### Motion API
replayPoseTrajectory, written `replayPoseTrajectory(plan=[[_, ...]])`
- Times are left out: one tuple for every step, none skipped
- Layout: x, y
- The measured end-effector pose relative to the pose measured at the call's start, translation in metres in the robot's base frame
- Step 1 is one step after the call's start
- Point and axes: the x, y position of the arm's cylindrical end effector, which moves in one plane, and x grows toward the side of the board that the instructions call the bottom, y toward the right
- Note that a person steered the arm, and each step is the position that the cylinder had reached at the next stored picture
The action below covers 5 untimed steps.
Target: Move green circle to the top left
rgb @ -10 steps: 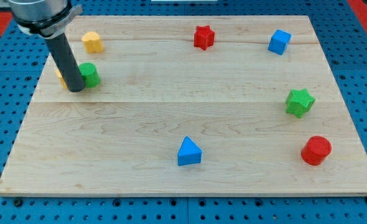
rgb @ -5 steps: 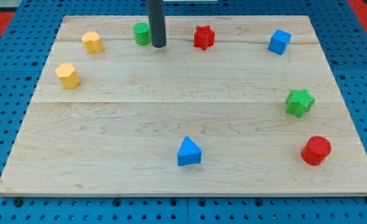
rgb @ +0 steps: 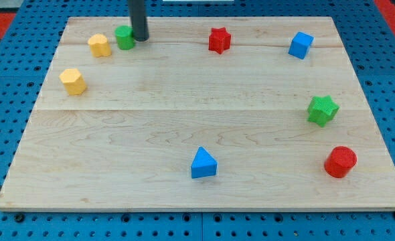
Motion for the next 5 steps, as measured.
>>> replayPoseTrajectory(plan=[[-0.008, -0.019], [-0.011, -0.019], [-0.011, -0.019], [-0.004, -0.017], [0.036, 0.0]])
